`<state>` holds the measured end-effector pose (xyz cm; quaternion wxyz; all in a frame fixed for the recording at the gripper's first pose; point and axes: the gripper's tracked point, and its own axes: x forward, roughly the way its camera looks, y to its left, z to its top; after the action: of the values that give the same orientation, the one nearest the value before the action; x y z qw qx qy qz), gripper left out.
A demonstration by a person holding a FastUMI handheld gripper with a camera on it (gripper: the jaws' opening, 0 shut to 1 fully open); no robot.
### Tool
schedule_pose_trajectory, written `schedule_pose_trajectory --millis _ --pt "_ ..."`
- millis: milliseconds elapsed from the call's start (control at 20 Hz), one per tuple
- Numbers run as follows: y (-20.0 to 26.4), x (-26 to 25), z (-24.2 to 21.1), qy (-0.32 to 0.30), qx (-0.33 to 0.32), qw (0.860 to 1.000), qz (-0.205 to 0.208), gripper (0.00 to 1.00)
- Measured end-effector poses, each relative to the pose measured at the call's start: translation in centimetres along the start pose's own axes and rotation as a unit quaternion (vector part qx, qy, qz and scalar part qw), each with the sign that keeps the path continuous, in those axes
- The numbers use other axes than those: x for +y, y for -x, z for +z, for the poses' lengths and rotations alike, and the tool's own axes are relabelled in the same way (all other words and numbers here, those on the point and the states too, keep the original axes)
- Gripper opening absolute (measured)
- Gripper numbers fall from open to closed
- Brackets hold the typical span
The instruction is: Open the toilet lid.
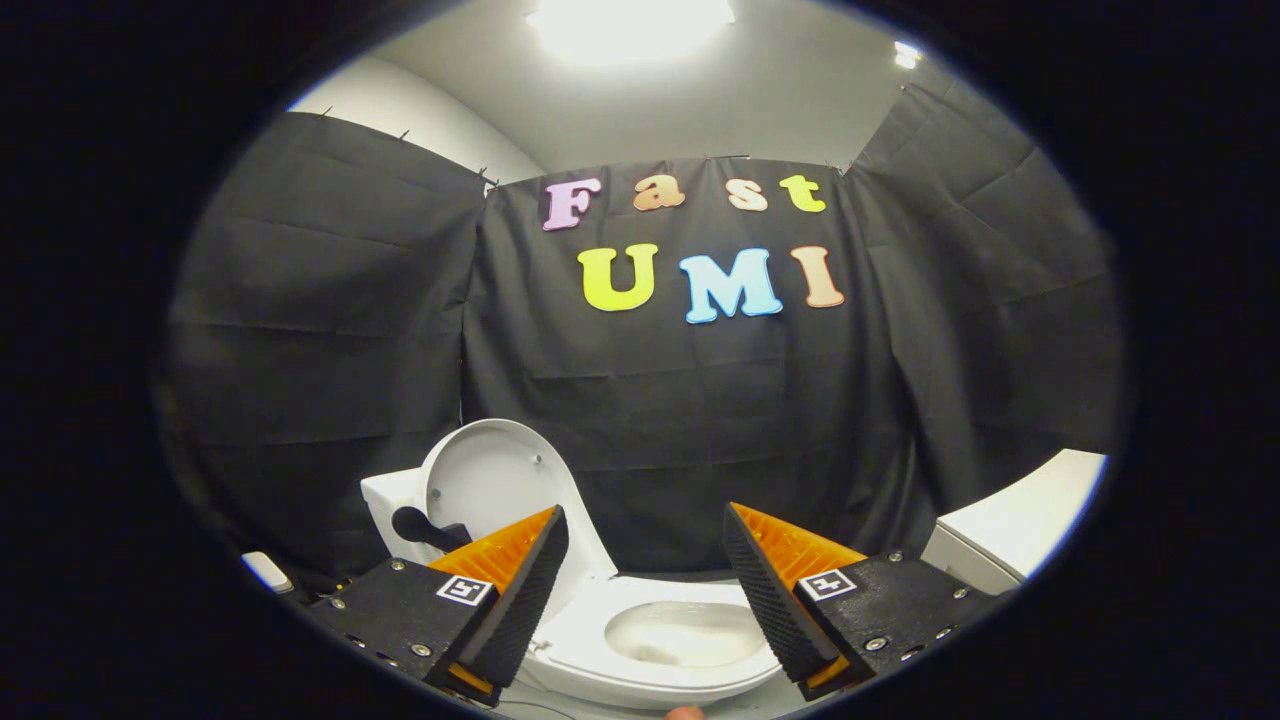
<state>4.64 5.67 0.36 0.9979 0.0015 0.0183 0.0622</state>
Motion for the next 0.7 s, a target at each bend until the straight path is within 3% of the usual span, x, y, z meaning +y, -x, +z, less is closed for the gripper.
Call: schedule_pose_trajectory --millis 700 --pt "1.9 -5.4 0.6 0.005 -0.017 0.999 -0.040 0.95"
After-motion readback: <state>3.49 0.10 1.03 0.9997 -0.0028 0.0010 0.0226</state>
